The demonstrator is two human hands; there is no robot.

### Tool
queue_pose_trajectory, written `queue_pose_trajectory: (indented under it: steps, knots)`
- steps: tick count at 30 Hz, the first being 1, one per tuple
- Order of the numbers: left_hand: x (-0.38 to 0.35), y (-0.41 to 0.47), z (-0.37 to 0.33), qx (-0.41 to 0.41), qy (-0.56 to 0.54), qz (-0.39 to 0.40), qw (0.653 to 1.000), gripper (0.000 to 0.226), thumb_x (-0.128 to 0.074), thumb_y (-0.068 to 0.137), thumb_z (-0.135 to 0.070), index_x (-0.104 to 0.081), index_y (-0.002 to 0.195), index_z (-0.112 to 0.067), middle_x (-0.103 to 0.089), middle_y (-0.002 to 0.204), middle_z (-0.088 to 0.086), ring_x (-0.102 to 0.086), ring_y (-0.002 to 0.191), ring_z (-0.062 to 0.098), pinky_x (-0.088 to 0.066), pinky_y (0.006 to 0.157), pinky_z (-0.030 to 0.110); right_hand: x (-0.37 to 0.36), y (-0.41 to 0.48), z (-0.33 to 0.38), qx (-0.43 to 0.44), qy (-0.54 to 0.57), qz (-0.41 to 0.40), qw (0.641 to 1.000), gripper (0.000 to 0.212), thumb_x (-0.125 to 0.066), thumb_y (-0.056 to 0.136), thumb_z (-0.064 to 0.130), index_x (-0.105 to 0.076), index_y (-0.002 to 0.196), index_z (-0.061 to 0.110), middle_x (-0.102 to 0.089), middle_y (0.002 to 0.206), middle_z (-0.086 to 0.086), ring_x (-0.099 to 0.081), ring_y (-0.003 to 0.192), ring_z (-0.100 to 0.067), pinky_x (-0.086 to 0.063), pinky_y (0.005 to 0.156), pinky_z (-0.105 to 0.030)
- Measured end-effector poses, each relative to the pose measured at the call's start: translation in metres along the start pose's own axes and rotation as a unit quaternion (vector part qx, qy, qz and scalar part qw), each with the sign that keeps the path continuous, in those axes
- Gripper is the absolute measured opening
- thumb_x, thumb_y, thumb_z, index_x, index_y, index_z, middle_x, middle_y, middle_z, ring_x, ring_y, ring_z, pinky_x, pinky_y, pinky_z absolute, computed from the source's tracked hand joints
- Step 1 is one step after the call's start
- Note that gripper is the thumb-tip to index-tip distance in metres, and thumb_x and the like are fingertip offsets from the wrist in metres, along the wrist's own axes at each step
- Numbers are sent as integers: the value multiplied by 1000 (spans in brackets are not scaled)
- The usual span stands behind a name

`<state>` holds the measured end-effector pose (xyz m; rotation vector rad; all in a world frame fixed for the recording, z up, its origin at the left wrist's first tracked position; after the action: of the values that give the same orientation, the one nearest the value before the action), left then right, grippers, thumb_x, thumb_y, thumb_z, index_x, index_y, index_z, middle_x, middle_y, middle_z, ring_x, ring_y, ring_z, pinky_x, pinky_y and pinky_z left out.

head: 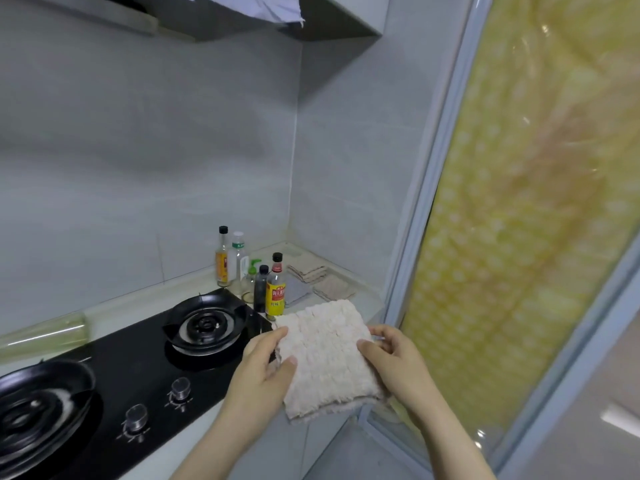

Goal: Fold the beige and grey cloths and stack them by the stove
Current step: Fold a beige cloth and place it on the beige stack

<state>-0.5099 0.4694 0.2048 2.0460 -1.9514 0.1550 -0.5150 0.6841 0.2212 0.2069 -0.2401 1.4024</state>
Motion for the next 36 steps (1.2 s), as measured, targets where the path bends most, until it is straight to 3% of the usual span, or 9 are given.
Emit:
queue_pose_trajectory:
  steps: [4,8,13,18,22,25,30,34,36]
  knots:
    - [-37,54,11,12,10,-12,1000,42,-54,93,-18,-47,132,-32,-41,137,-11,-57,86,16,-45,84,24,18,64,-22,-5,-12,16,1000,14,-62,91,22,-61,105,24,-68,95,-4,-62,80,-13,-47,71,-25]
    - [-81,104,20,35,14,-32,999,43,-55,93,-17,-47,133,-31,-40,135,-11,-57,77,10,-45,72,19,39,134,-43,-11,-22,37,999,16,-61,91,22,-60,107,23,-66,96,-2,-63,85,-13,-49,75,-26]
    - [-122,163,29,48,29,-66,996,43,-56,92,-15,-48,132,-28,-43,129,-7,-57,67,11,-49,71,23,57,218,-64,-12,-56,80,995,21,-59,93,25,-59,113,22,-67,100,-2,-66,90,-16,-53,76,-28]
    - [-146,225,53,68,52,-71,994,43,-58,91,-17,-49,131,-27,-44,129,-6,-60,75,11,-50,80,26,51,295,-85,-26,-86,116,989,21,-57,94,27,-59,115,24,-69,98,-1,-67,86,-15,-55,74,-28]
    - [-157,279,83,81,51,-77,992,42,-59,90,-19,-49,131,-27,-46,130,-6,-63,76,12,-51,80,27,31,359,-102,-30,-114,137,984,26,-56,94,28,-59,120,22,-67,108,0,-65,95,-18,-55,87,-37]
    - [-160,315,111,105,51,-74,990,42,-59,91,-18,-49,131,-25,-47,131,-1,-59,79,15,-46,76,22,12,399,-117,-51,-132,154,978,27,-54,95,26,-57,121,21,-65,108,-1,-63,94,-16,-53,79,-29]
    - [-163,360,149,148,64,-70,984,45,-60,90,-19,-48,133,-22,-44,132,-5,-55,114,35,-43,101,40,-20,454,-138,-75,-142,188,969,24,-53,95,22,-57,119,19,-63,101,-1,-56,82,-12,-42,60,-15]
    - [-171,381,174,194,69,-79,975,46,-60,90,-20,-47,135,-19,-42,128,-5,-57,101,27,-44,101,39,-41,488,-160,-95,-141,222,960,6,-54,95,17,-56,100,17,-53,76,2,-47,62,-7,-34,45,-9]
    - [-174,389,186,215,70,-88,970,47,-60,90,-20,-47,135,-18,-42,126,-4,-56,93,22,-45,98,37,-49,503,-170,-92,-142,234,958,8,-56,93,17,-58,100,15,-56,78,4,-51,65,-7,-38,52,-12]
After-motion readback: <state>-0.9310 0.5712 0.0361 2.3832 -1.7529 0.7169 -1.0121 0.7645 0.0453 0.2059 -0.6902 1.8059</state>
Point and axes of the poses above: each hand's wrist, its own y-axis towards the middle knuckle, its own x-axis out of the back of the hand, z = x × y, the point moved 9 cm from there along y, towards the middle knuckle
